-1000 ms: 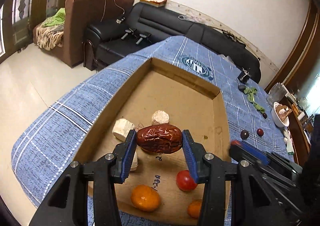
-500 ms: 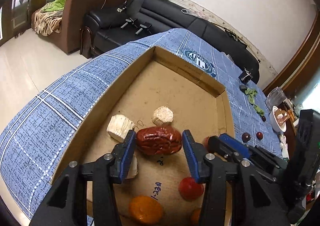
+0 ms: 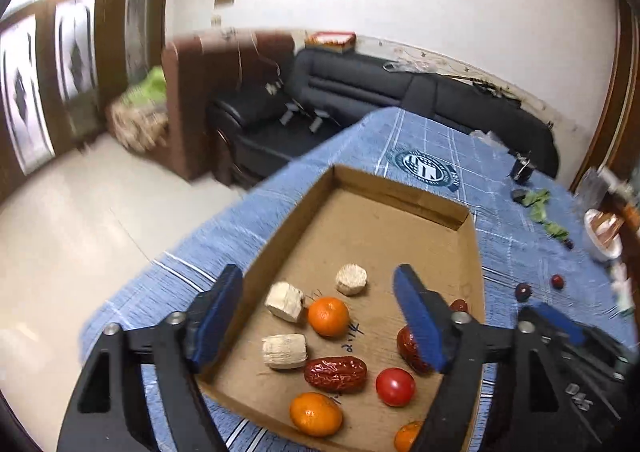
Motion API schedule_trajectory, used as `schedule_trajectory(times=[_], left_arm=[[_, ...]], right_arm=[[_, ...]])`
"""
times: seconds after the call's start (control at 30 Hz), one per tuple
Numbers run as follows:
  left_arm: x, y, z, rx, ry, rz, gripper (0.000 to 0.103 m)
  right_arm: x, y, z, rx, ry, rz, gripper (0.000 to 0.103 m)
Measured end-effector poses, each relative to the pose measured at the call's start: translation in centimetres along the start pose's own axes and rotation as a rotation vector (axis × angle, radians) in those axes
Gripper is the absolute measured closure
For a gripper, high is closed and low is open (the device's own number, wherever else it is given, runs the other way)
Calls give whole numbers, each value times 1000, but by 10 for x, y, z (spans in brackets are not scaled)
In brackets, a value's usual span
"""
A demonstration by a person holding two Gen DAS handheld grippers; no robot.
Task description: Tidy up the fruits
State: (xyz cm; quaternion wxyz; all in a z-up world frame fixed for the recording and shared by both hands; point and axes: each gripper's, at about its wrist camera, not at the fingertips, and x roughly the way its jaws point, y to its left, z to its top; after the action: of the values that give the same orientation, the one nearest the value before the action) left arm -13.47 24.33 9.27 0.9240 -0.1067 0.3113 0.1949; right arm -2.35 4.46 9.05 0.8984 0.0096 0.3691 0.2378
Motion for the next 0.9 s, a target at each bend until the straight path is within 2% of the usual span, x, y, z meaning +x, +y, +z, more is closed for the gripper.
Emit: schedule_trajectory(times=[0.13, 0.33, 0.53, 0.9], left_arm=[[-27, -34, -3, 98, -52, 25, 13], [-50, -71, -12, 181, -60, -22, 13], [-56, -87, -16, 184, -10, -83, 13], [-50, -108, -22, 205, 24, -83, 13]], right_arm=[[-23, -22, -15, 75, -21, -42, 68], [-47, -43, -28, 72, -44, -103, 68], [-67, -52, -36, 63, -86, -108, 67], [-67, -63, -44, 85, -75, -99, 65]])
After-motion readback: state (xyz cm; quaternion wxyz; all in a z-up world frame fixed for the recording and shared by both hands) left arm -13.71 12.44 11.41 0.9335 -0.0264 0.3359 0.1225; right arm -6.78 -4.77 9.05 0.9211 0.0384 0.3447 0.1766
